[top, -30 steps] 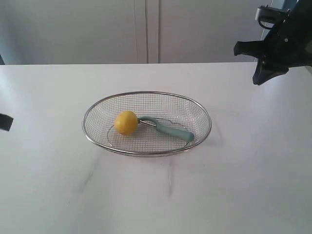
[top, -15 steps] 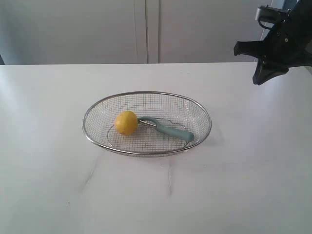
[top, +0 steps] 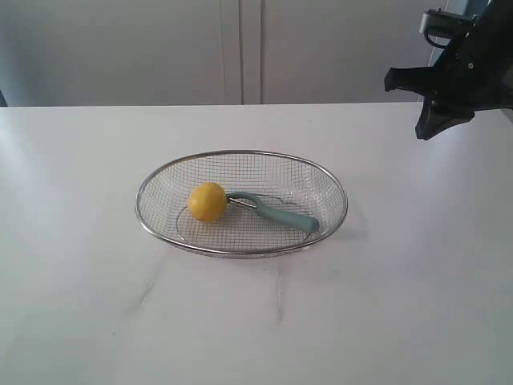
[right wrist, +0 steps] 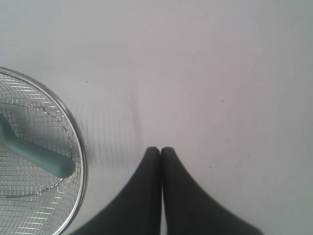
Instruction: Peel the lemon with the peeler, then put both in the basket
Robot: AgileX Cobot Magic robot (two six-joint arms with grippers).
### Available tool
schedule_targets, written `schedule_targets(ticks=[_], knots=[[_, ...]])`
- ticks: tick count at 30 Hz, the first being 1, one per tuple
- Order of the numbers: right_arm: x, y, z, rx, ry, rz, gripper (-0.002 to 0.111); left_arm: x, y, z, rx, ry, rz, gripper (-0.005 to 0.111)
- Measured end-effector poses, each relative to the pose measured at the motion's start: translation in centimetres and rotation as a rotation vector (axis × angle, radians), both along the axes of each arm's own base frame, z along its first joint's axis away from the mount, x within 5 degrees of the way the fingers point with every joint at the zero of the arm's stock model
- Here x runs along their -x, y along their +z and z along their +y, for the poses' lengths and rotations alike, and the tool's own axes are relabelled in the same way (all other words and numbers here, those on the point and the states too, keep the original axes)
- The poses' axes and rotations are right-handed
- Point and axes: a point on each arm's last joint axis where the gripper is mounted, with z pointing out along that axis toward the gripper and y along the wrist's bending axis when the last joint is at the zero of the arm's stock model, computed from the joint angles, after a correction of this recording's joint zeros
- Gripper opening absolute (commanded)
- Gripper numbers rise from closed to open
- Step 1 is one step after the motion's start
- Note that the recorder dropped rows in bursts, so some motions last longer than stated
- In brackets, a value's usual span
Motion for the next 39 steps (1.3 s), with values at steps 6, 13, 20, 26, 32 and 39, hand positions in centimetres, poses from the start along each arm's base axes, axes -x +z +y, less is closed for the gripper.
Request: schedule_targets(ticks=[6, 13, 20, 26, 32, 39], knots=[[0.0, 0.0, 0.0, 0.0, 0.0, 0.0, 0.0, 1.5, -1.6, -0.1, -0.004, 0.0, -0.093, 0.0], [0.0, 0.0, 0.0, 0.0, 0.0, 0.0, 0.0, 2.3, -3.2, -0.1, -0.006, 0.0, -0.158, 0.0], [0.0, 0.0, 0.0, 0.0, 0.0, 0.0, 0.0, 2.4, -3.2, -0.1, -0.007, 0.0, -0.175, 0.0], [0.0, 0.0, 0.0, 0.0, 0.0, 0.0, 0.0, 2.4, -3.2, -0.1, -0.063, -0.028, -0.173, 0.0], [0.0, 0.0, 0.0, 0.0, 0.0, 0.0, 0.0, 2.4, -3.2, -0.1, -0.118, -0.056, -0.171, 0.0], [0.0, 0.0, 0.0, 0.0, 0.0, 0.0, 0.0, 2.4, -3.2, -0.1, -0.131, -0.062, -0.171, 0.0]])
